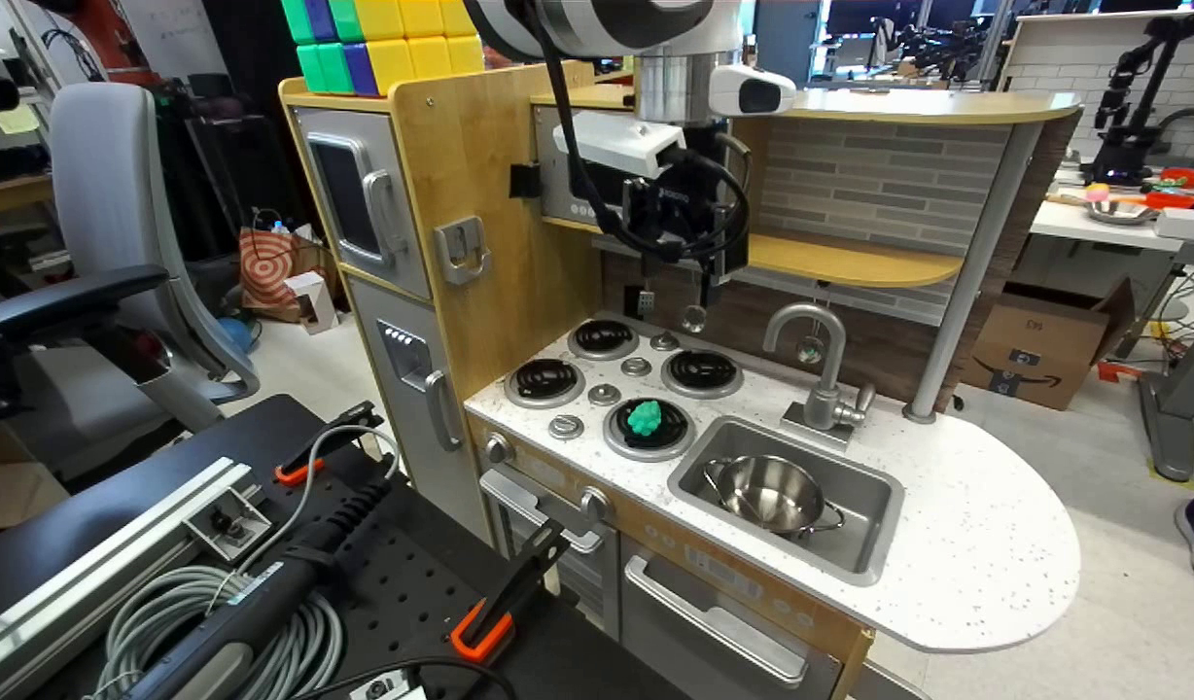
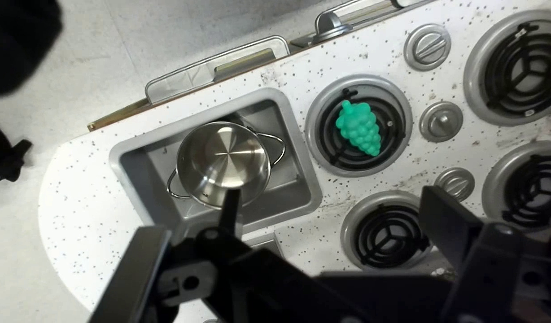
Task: Put the green thing on the stove in the pot that is in the sink
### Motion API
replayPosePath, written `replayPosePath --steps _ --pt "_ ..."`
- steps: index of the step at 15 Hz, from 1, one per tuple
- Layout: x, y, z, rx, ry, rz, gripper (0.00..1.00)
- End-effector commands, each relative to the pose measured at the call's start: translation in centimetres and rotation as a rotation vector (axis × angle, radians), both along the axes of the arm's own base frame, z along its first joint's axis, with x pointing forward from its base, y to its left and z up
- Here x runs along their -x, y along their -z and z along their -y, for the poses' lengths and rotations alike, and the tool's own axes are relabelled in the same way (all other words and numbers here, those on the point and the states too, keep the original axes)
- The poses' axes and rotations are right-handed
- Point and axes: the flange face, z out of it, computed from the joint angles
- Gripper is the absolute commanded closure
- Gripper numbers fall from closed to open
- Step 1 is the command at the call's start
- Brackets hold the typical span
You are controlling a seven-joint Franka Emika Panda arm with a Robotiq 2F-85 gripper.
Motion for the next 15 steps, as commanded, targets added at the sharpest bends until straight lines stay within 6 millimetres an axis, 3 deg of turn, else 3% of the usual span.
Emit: replayPosePath --steps 1,6,9,11,13,15 --pt "-0.4 0.0 0.1 0.001 0.002 0.002 0.00" --pt "-0.8 -0.3 0.3 0.004 0.004 0.011 0.00" --pt "-1.8 0.7 -0.3 -0.081 0.051 0.042 0.00" --pt "-2.4 3.0 -1.0 -0.150 0.058 0.045 0.00" --pt "-3.0 5.4 -1.5 -0.204 0.063 0.160 0.00" --pt "-3.2 8.7 -2.1 -0.139 -0.036 0.216 0.00"
